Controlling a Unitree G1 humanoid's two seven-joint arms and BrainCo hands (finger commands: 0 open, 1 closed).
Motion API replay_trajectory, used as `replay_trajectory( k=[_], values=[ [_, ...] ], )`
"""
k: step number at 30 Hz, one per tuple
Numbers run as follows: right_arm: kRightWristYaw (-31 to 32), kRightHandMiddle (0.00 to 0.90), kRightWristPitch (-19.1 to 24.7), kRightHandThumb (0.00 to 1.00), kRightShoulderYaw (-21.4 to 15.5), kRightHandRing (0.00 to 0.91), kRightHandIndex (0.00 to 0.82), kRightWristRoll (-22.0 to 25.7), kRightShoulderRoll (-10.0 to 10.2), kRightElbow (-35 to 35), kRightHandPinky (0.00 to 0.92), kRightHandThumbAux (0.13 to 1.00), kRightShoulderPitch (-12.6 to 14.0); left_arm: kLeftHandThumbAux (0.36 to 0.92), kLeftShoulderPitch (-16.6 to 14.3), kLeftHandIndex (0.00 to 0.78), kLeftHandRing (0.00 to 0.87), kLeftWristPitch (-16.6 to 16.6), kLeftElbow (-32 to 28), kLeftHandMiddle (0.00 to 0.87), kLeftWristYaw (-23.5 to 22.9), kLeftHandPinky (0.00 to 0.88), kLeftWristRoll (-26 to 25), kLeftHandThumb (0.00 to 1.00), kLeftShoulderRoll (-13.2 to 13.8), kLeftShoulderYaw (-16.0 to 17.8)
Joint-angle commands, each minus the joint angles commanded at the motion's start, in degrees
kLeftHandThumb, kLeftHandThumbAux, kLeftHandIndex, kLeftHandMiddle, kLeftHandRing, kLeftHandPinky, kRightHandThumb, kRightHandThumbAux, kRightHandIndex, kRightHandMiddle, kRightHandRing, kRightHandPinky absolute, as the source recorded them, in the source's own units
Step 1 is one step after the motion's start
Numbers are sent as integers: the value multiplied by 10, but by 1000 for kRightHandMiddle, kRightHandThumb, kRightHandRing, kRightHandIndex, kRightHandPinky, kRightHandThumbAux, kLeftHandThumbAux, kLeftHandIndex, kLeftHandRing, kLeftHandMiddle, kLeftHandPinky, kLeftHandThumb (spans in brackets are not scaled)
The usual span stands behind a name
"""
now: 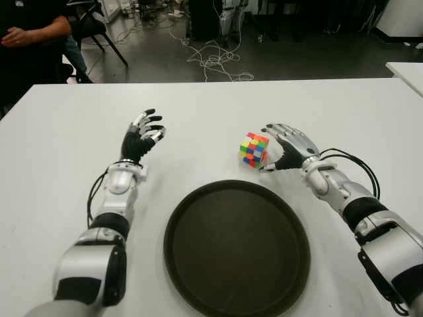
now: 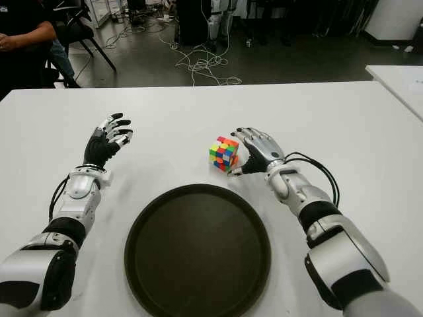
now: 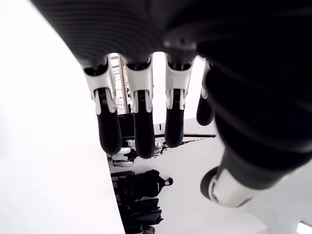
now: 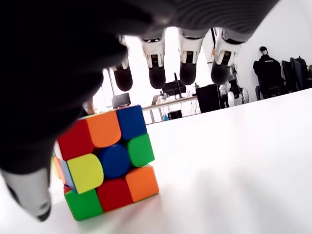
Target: Pick up the Rubik's Cube and put it in the plate
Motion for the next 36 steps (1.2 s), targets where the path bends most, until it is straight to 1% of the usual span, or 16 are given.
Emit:
replay_trajectory(
  k=[5,10,13,17,31,36],
  values=[
    [21,0,3,0,-2,0,0,4,0,1,0,622,-4,769,0,179,283,2,2,254,-3,331,0,25,2,0],
    [42,0,0,0,-8,0,0,9,-9,-12,0,603,-5,770,-1,176,276,4,2,250,-7,330,-2,39,4,1],
    [67,0,8,0,-12,0,0,14,-9,-16,0,593,-7,765,-1,174,277,6,3,249,-7,332,-3,41,4,2],
    [85,0,16,0,-15,0,0,16,-10,-19,0,589,-9,757,-1,175,278,5,3,249,-7,334,-3,32,4,2],
    [108,0,19,0,-27,0,0,23,-13,-27,0,571,-10,769,-2,181,277,5,5,252,-5,336,-1,59,4,0],
    [99,0,12,0,-31,0,0,26,-6,-28,0,571,-9,777,-3,177,281,2,6,257,-5,348,-1,72,3,0]
  ],
)
